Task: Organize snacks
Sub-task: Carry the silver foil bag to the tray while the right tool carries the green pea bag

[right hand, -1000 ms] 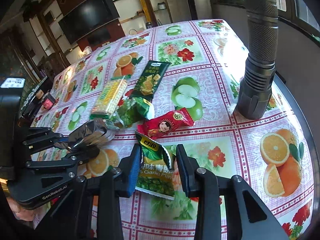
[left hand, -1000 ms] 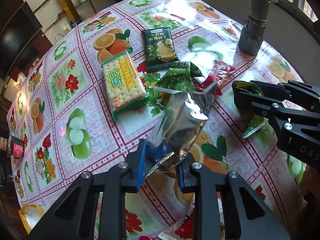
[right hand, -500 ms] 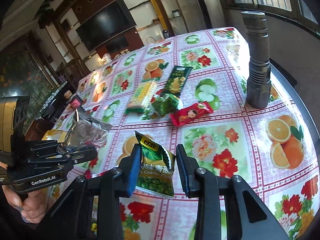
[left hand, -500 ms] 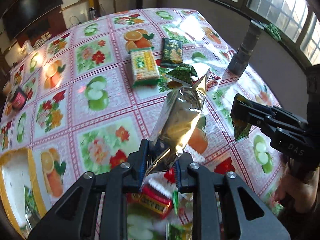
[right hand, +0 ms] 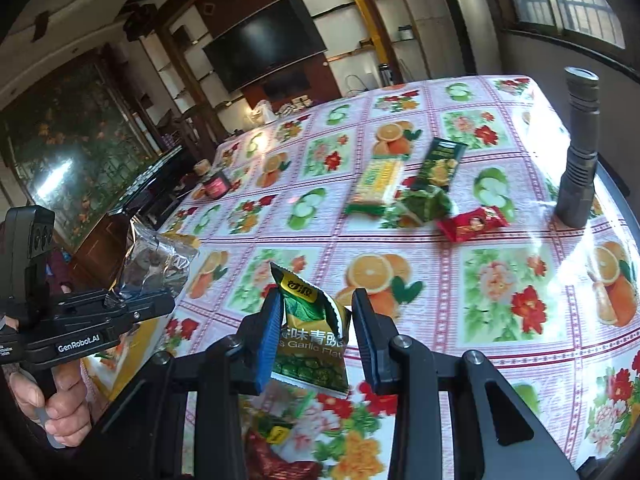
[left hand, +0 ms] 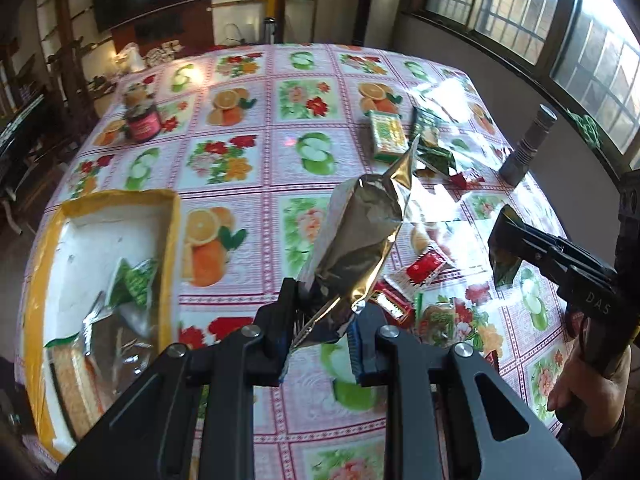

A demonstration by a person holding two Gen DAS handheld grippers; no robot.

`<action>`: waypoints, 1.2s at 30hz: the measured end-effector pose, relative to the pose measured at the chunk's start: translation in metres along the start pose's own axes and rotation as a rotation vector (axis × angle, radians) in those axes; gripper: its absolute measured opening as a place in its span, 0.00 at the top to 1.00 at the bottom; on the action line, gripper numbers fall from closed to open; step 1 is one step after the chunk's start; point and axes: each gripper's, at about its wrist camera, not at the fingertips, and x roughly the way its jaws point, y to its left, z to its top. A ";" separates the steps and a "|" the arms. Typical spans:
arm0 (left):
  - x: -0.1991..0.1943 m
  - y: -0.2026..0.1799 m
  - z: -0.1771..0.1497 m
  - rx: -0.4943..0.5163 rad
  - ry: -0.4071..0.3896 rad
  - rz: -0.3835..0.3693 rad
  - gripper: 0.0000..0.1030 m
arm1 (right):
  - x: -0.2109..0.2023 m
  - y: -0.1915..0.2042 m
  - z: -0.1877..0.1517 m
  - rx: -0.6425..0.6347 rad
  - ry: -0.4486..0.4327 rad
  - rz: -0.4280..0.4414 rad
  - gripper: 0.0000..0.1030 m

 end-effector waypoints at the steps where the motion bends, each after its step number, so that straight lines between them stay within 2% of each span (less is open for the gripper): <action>1: -0.006 0.005 -0.002 -0.013 -0.009 0.010 0.76 | -0.001 0.006 -0.001 -0.009 -0.001 0.007 0.66; 13: -0.057 0.054 -0.030 -0.120 -0.116 0.173 0.76 | 0.002 0.075 -0.003 -0.116 -0.002 0.117 0.66; 22: -0.079 0.097 -0.048 -0.198 -0.155 0.260 0.76 | 0.023 0.124 -0.006 -0.182 0.042 0.195 0.66; 36: -0.080 0.147 -0.062 -0.292 -0.147 0.273 0.76 | 0.057 0.190 -0.008 -0.264 0.100 0.278 0.66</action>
